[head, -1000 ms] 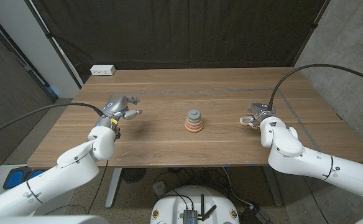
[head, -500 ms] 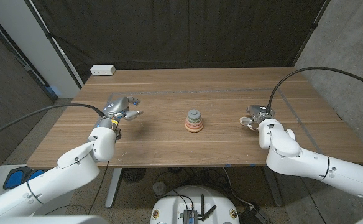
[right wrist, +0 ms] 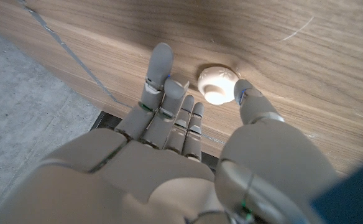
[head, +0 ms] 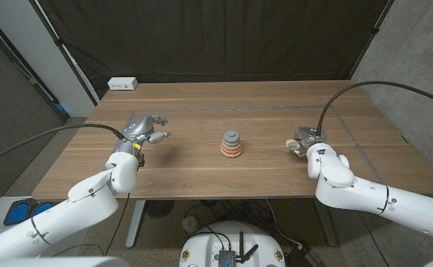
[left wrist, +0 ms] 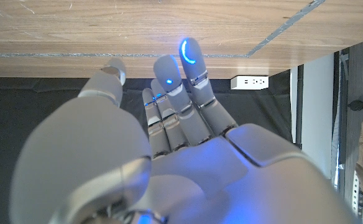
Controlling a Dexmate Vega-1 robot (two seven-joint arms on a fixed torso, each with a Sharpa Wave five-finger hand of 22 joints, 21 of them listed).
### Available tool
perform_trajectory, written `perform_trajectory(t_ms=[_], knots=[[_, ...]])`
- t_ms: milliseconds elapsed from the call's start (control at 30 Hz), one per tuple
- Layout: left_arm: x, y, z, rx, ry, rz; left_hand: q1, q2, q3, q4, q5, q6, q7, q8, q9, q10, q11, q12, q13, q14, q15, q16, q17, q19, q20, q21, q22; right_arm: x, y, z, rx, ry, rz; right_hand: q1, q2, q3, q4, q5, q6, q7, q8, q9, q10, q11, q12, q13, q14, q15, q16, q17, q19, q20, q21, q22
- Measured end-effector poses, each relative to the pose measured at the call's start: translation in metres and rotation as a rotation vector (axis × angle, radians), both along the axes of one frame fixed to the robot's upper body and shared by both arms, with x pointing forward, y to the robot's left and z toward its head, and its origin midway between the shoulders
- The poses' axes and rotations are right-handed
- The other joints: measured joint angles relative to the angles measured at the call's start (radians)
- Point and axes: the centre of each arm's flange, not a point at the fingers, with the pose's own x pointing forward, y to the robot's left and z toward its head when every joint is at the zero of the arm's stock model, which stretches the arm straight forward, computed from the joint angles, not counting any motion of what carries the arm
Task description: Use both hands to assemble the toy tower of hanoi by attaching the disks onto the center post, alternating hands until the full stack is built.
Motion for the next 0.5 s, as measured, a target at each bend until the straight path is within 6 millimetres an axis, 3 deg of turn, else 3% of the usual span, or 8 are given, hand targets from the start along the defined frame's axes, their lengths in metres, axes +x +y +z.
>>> perform_trajectory(t_ms=[500], knots=[[-0.0009, 0.0004, -0.0010, -0.008, 0.003, -0.007, -0.011, 0.000, 0.014, -0.006, 0.004, 0.000, 0.000, 0.000, 0.000, 0.001, 0.000, 0.000, 0.005, 0.000, 0.000, 0.000, 0.009, 0.000, 0.000, 0.000, 0.003, 0.0065, -0.0005, -0.0073, -0.004, 0.016, -0.013, 0.005, 0.005, 0.000, 0.000, 0.000, 0.005, -0.005, 0.000, -0.005, 0.009, -0.001, 0.004, 0.000, 0.000, 0.000, 0.000, 0.002, 0.000, 0.000, 0.000, 0.000]])
